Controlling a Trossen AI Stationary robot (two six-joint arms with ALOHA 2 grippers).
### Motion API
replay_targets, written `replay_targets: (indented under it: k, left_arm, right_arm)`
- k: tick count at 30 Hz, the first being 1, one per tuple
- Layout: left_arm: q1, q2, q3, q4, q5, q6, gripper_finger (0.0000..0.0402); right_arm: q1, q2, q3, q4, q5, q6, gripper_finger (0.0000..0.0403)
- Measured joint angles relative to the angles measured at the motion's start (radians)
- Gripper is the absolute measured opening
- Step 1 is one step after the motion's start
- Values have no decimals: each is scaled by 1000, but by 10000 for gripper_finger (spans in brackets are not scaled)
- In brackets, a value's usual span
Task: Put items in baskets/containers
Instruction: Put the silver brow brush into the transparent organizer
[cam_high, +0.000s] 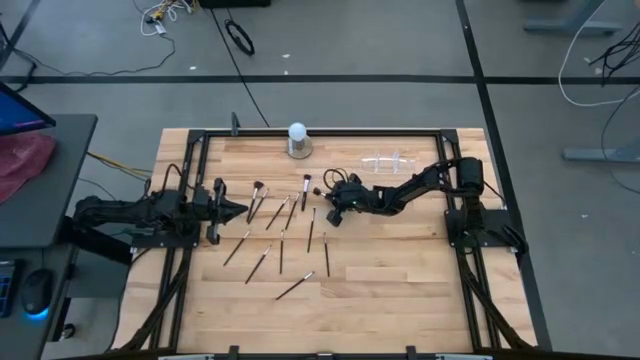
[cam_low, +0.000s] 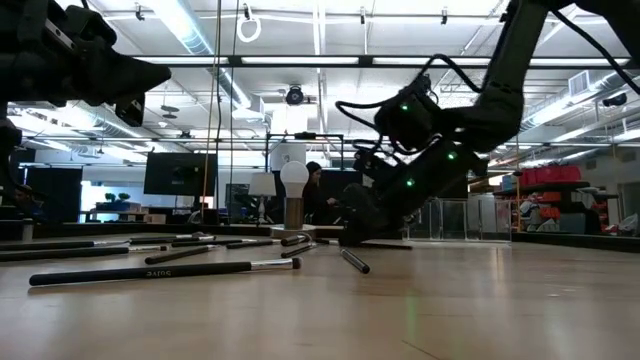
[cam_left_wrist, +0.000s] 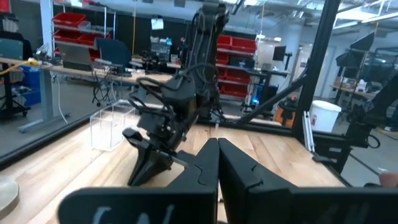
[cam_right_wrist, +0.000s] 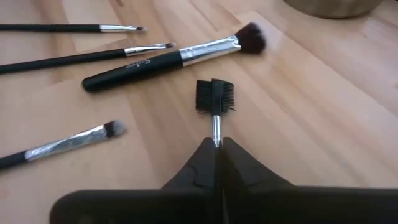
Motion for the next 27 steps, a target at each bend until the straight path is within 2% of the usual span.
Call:
replay_targets:
  k: [4,8,14,21,25,27]
  left_arm:
    - [0,67,0,75,5,2,5]
    - [-10,219,0,211,6,-4,5]
    - [-27,534,0,504,5,5,5]
    - [-27,909,1,854,4,6,5]
    - [-27,1118,65,948,3,3,6]
    - [-27,1228,130,951,3,7,12]
  right_arm:
    - [12,-58,-73,8,-14,5,8]
    - [28,-145,-145,77,-43,-4,6]
    - [35,-273,-218,94,-38,-8,6]
    - [36,-309,-281,150,-25,0,6]
    - [46,-310,-291,260,-28,-3,7]
    - [52,-310,-292,323,-68,-21,7]
